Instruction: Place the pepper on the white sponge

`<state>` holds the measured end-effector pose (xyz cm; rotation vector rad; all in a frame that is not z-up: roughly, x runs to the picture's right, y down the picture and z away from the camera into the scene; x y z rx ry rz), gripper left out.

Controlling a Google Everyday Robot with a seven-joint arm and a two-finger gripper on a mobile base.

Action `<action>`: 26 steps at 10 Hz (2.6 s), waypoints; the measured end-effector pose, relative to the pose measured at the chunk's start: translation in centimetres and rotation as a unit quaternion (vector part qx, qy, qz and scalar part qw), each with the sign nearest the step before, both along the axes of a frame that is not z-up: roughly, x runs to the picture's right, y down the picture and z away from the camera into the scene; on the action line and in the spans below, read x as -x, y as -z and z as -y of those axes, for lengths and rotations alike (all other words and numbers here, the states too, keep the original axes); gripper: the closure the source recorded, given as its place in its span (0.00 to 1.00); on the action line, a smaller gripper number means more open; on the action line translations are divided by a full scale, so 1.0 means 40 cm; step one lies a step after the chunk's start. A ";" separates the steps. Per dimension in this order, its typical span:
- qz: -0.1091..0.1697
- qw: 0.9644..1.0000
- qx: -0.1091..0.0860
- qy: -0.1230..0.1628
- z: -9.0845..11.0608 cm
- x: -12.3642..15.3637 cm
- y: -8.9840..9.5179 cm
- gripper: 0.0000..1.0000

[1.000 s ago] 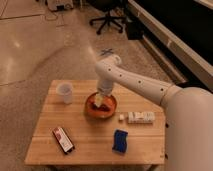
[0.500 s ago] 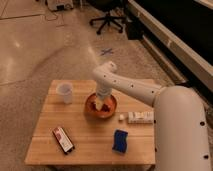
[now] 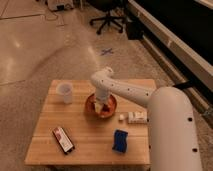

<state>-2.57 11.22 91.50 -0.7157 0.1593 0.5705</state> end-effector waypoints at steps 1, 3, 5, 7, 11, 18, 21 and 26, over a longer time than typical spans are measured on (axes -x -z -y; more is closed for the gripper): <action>-0.002 1.000 0.004 0.000 -0.004 0.000 -0.004 0.70; -0.003 1.000 0.009 -0.005 0.004 0.004 0.001 0.86; 0.000 1.000 0.006 -0.008 0.037 0.009 0.035 0.86; 0.000 1.000 0.001 -0.016 0.073 -0.007 0.093 0.86; 0.018 1.000 -0.002 -0.007 0.091 -0.038 0.244 0.86; 0.041 0.999 0.008 0.024 -0.057 -0.159 0.438 0.86; 0.032 0.999 0.022 0.018 -0.123 -0.252 0.473 0.86; 0.023 0.999 0.038 0.007 -0.178 -0.300 0.493 0.86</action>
